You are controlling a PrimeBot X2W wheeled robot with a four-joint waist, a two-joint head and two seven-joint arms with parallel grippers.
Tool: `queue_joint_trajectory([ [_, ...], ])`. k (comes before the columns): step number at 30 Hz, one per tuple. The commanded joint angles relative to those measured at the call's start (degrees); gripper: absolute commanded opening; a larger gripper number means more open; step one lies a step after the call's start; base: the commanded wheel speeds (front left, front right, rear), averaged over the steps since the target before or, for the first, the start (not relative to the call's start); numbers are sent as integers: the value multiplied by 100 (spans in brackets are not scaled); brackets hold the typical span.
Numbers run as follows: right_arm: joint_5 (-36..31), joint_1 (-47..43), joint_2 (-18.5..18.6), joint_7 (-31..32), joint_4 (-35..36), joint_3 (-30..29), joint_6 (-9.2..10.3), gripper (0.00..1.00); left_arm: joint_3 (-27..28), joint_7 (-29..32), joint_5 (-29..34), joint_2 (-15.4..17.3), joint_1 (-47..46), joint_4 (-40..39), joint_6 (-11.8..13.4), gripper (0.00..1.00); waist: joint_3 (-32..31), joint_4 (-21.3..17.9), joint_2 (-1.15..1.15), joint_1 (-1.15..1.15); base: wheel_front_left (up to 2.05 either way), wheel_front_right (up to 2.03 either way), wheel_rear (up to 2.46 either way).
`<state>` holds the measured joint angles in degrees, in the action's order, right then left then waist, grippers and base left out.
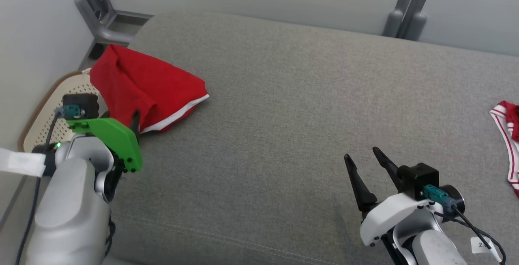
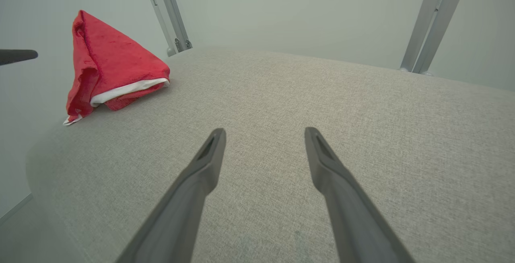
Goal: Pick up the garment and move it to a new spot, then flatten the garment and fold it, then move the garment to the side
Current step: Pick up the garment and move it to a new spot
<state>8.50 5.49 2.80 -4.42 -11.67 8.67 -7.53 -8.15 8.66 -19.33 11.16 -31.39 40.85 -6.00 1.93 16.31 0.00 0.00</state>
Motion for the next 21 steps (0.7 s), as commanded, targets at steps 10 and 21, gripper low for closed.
queue_joint_trajectory([
  [10,-541,-139,19,766,1225,32,8,100,176,1075,-56,308,-1592,970,625,100,1591,-773,0,0,0,0,0],
  [21,-747,-263,18,1042,1807,21,8,100,389,1210,-414,280,-2054,1636,581,100,2182,-848,0,0,0,0,0],
])
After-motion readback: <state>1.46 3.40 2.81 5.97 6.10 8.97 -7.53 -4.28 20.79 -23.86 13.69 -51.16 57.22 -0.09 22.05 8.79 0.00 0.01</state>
